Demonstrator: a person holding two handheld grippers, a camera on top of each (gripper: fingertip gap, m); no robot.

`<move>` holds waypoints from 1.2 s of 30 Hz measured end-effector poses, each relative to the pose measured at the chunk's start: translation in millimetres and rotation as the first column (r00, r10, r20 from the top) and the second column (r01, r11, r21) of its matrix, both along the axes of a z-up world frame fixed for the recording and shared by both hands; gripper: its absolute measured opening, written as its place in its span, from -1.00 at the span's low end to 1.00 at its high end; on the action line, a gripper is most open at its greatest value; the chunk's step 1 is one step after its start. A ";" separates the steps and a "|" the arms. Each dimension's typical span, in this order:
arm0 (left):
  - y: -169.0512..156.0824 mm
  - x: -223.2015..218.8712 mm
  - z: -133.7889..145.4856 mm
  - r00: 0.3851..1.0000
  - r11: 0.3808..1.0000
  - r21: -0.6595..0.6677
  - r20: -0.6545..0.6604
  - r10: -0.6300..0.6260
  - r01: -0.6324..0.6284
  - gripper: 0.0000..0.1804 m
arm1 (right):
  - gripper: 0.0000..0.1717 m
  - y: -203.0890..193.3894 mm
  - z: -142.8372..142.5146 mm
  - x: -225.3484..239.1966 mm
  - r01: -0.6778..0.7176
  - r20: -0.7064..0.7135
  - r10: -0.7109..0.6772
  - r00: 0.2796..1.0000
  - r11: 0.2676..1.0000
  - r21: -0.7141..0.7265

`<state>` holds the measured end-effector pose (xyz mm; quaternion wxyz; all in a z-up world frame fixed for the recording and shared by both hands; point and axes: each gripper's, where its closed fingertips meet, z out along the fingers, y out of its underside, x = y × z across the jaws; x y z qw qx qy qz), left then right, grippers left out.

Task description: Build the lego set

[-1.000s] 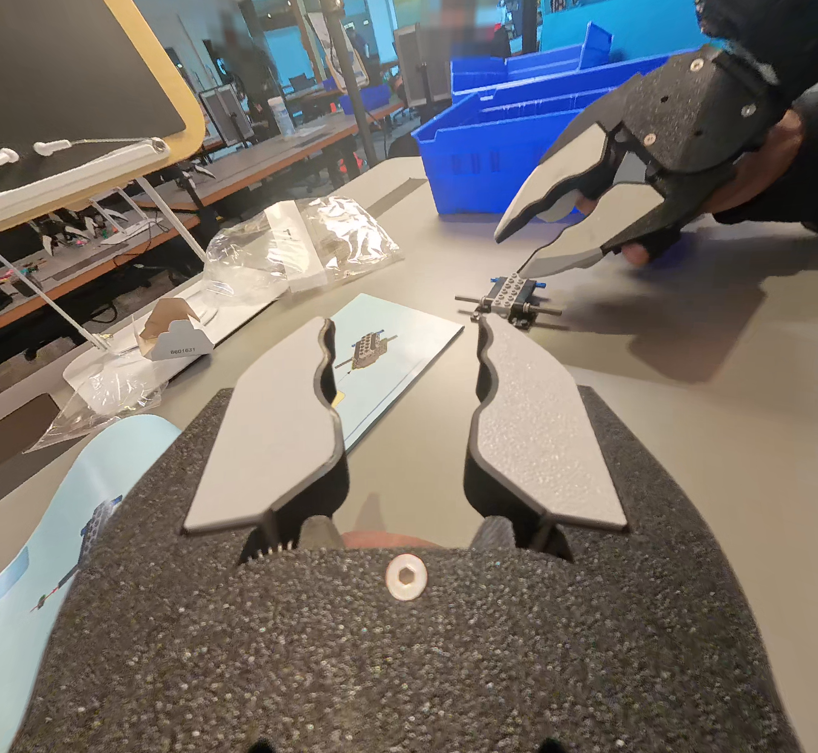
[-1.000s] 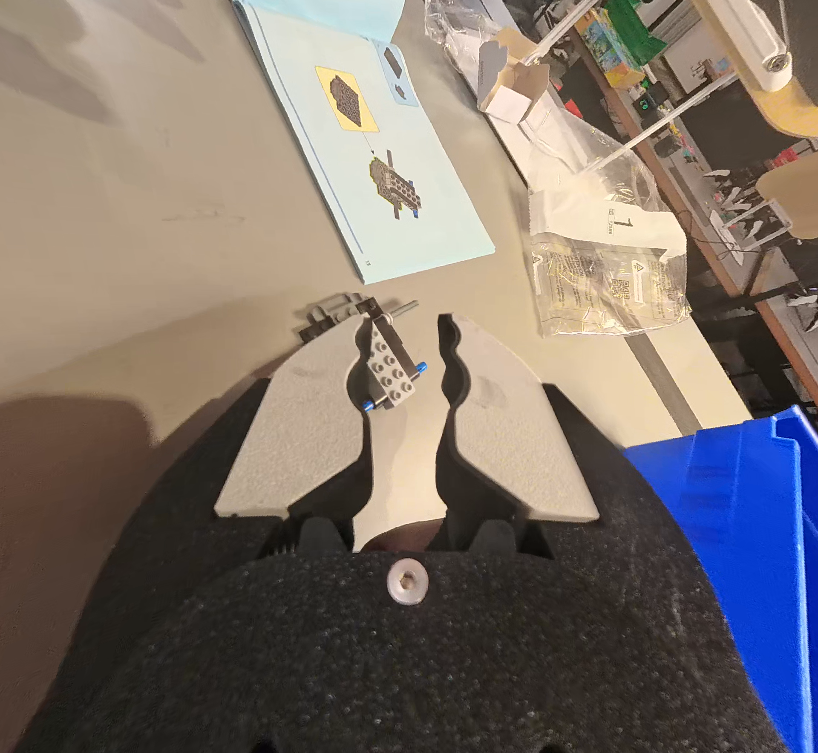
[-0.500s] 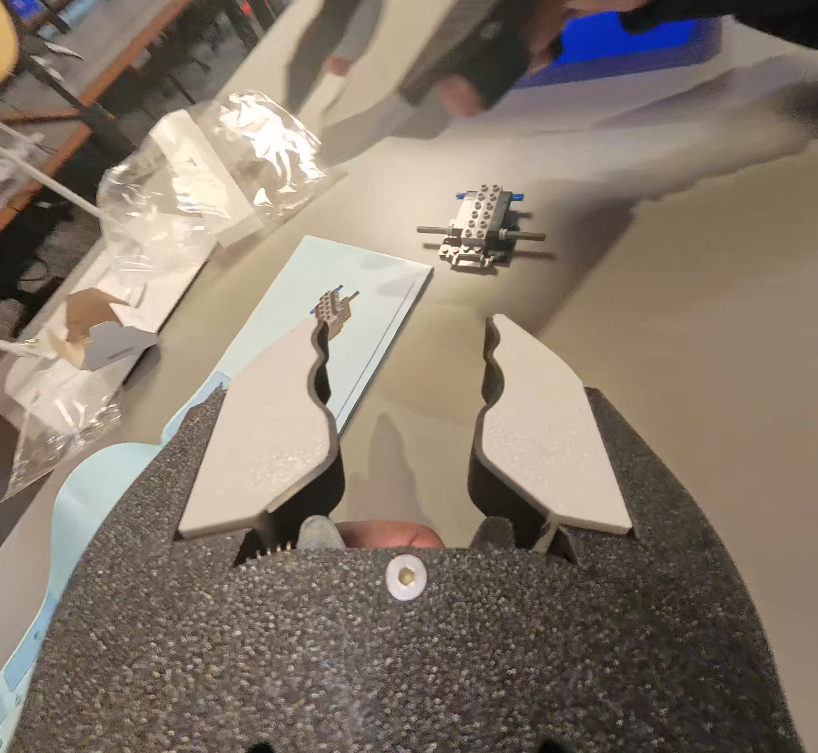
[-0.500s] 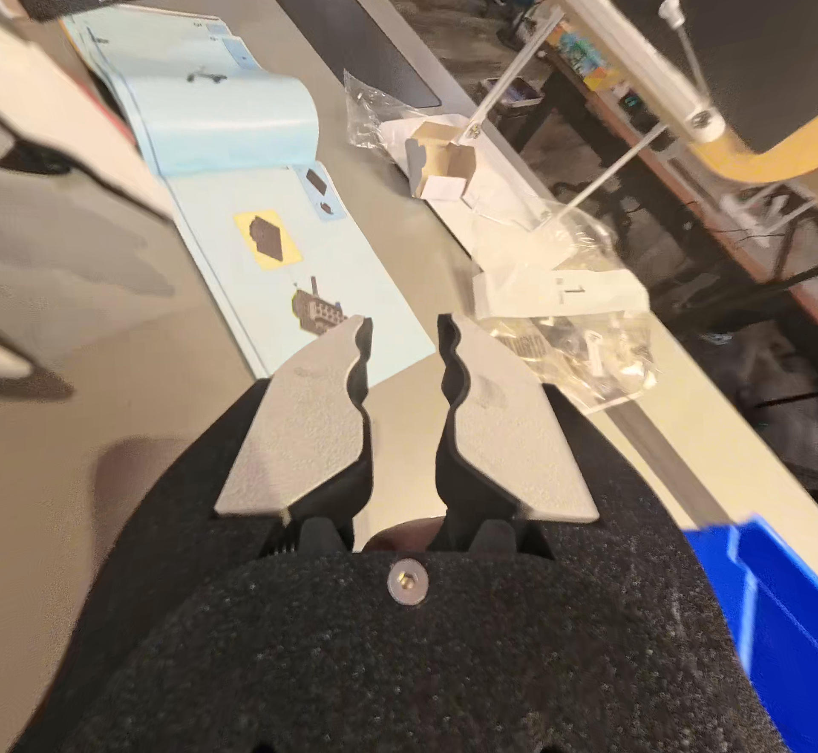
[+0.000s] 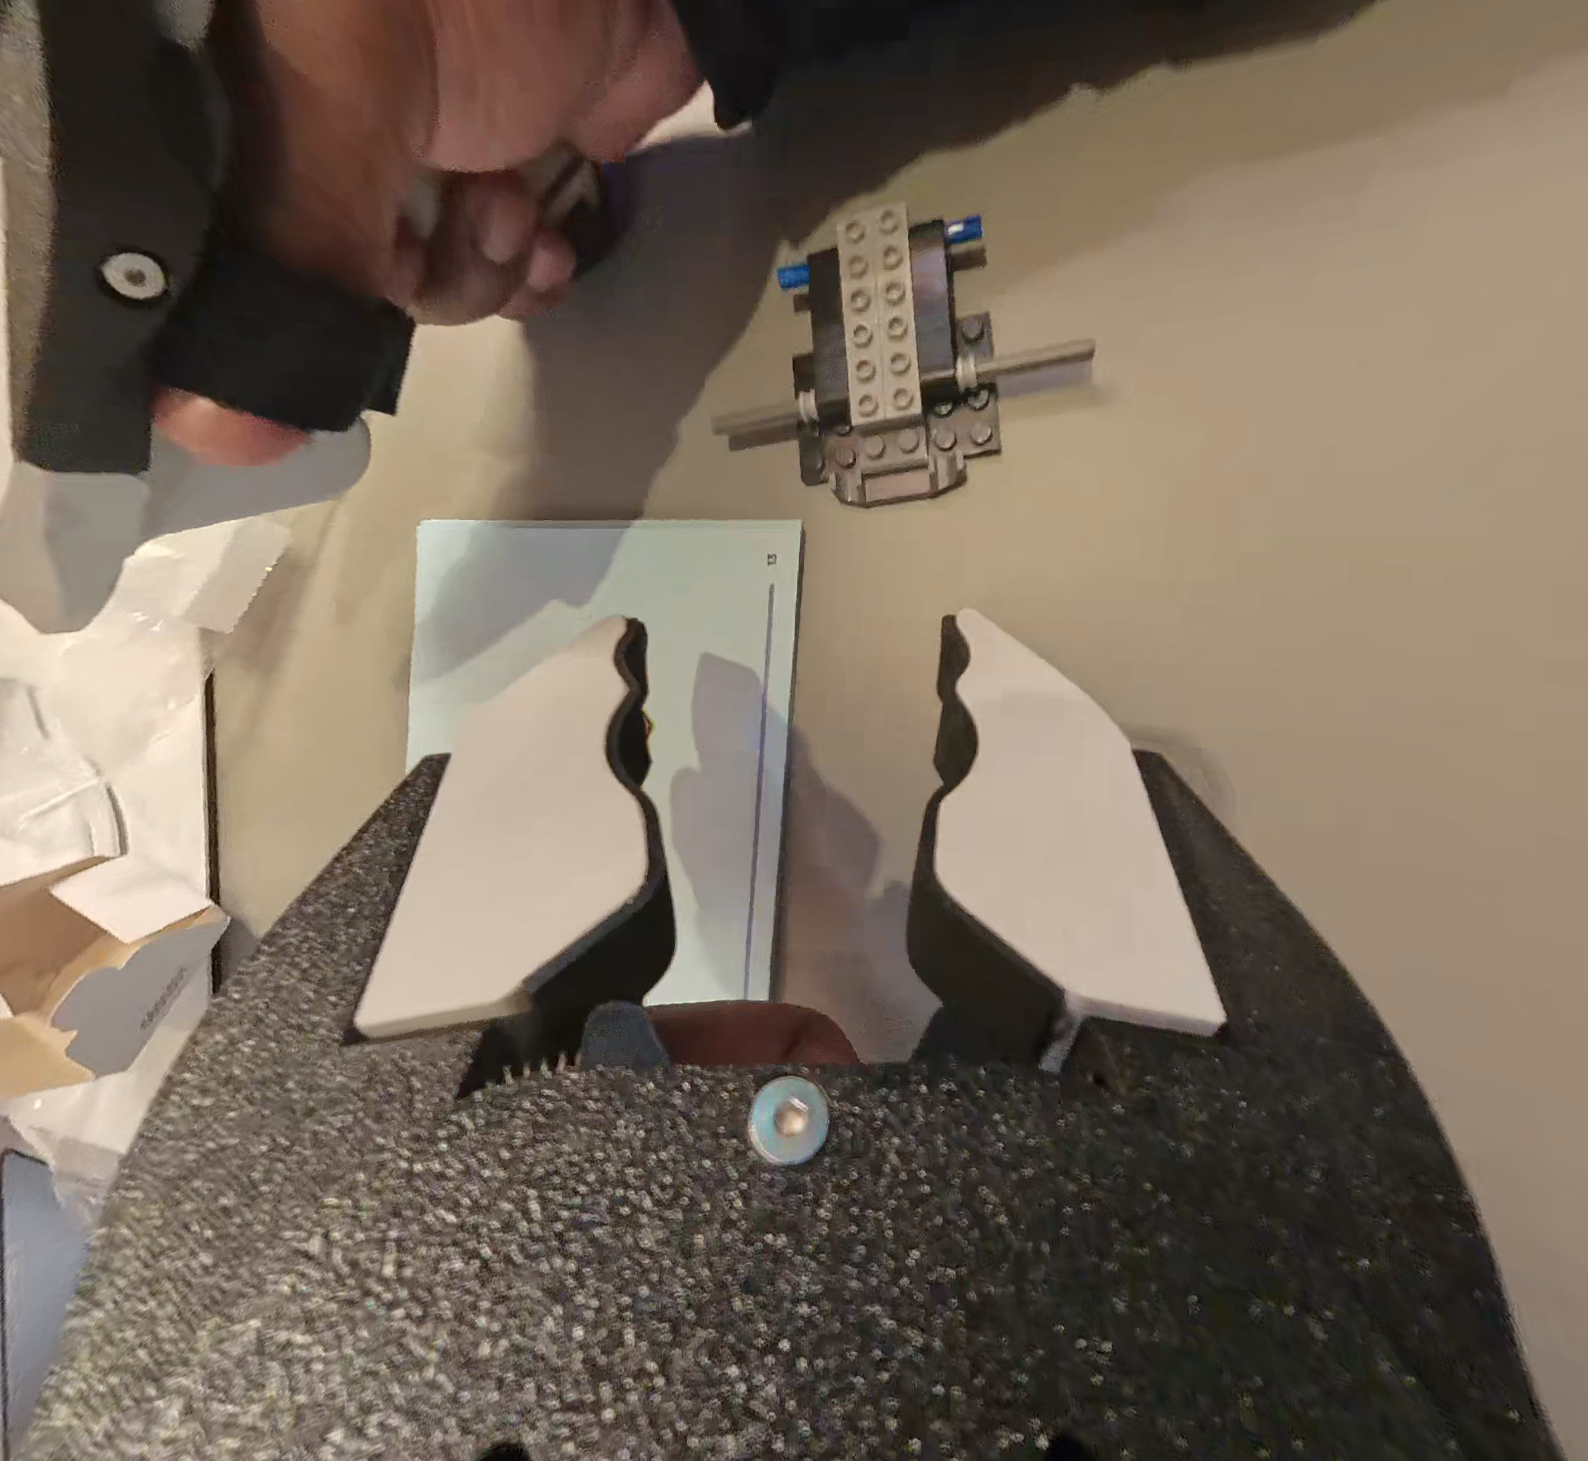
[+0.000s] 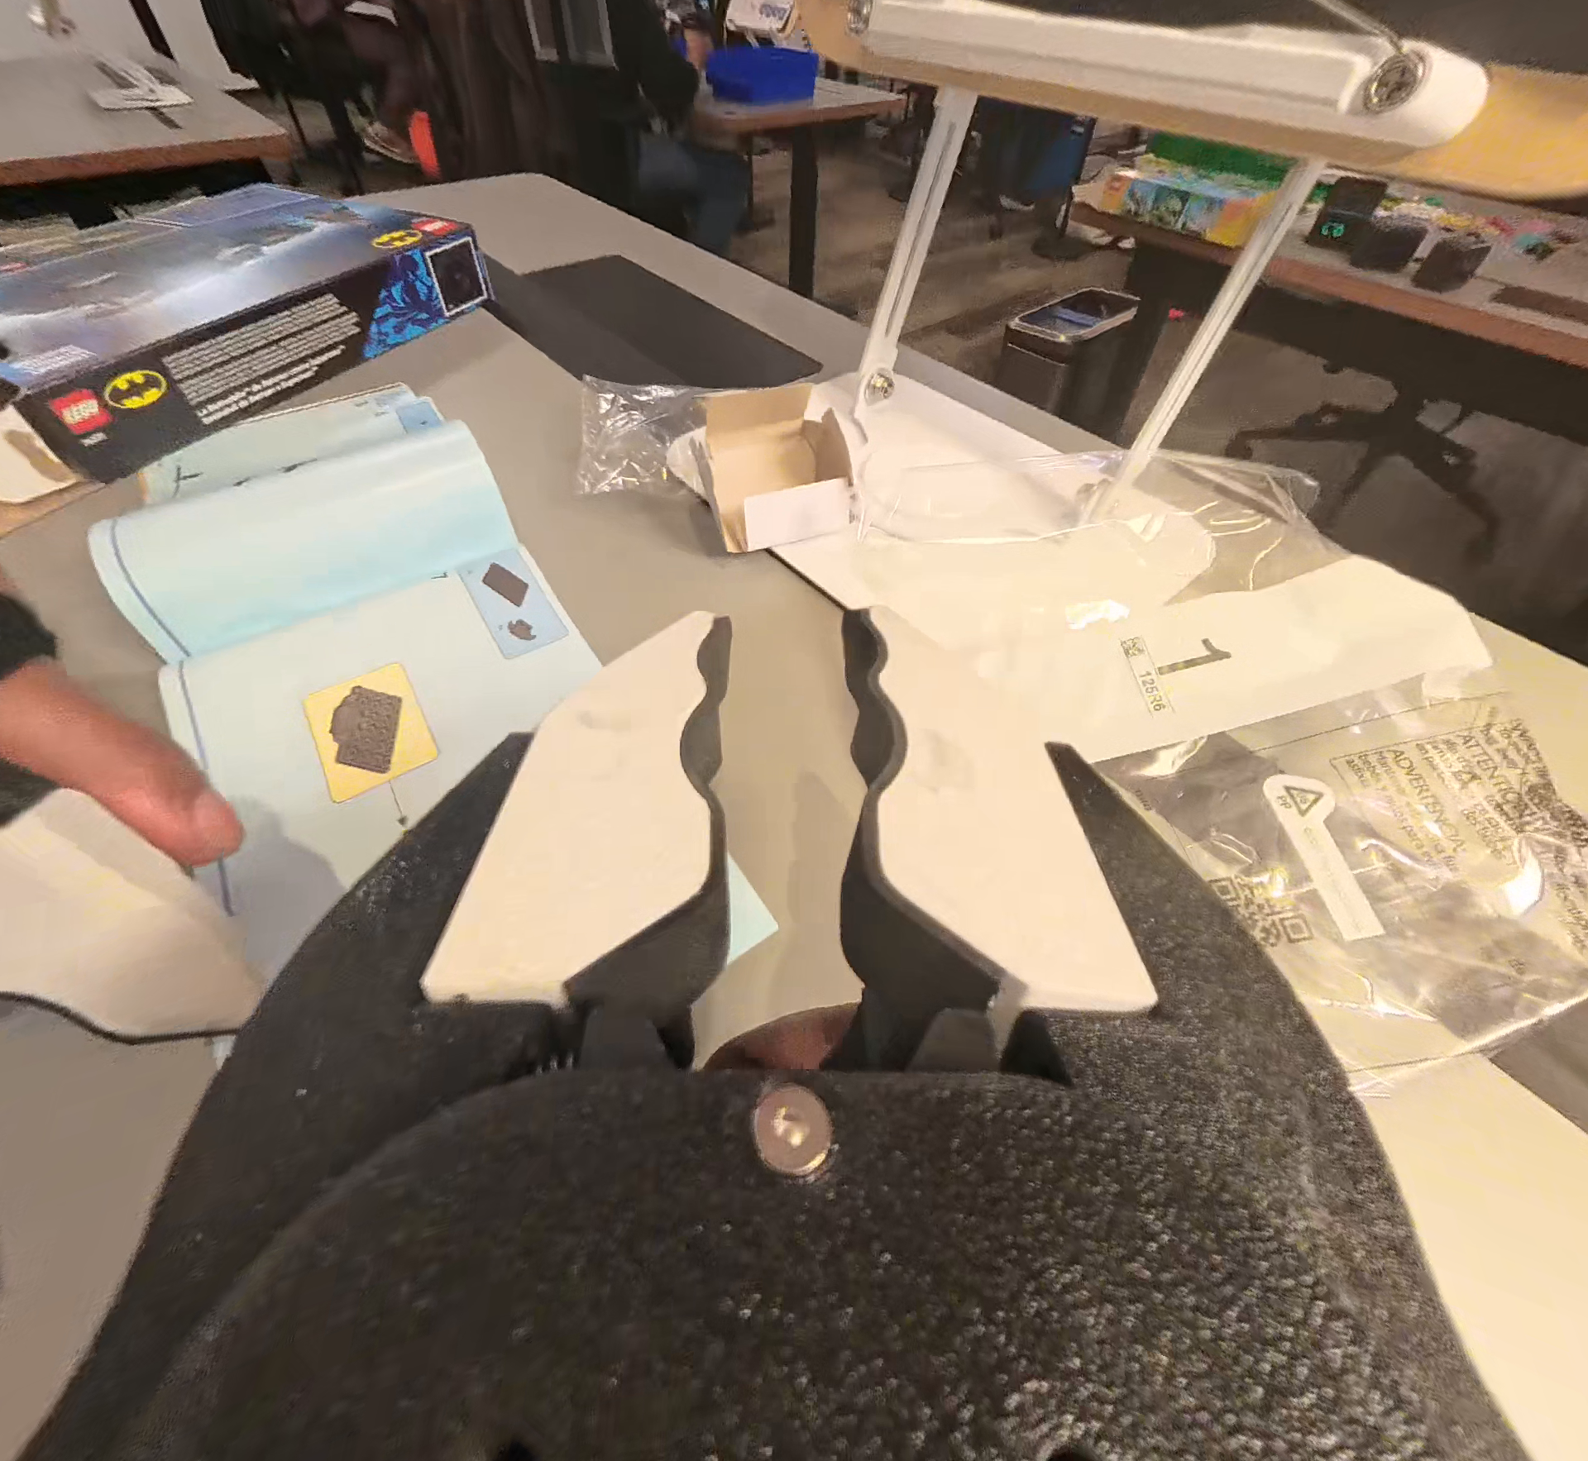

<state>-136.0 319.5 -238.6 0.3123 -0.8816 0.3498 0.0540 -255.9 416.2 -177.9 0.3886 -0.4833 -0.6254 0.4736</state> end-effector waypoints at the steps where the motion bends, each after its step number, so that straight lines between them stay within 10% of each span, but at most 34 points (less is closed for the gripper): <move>1: 1.2 -0.6 -2.4 1.000 1.000 -0.007 0.001 -0.015 0.015 -0.33 | -0.69 -0.9 1.8 1.0 -0.009 -0.012 0.009 1.000 1.000 -0.003; 36: 16.0 -0.5 -23.7 0.989 0.995 -0.101 0.143 0.036 -0.022 -0.78 | -0.72 -0.1 20.1 11.8 -0.142 -0.131 0.119 0.984 0.973 -0.184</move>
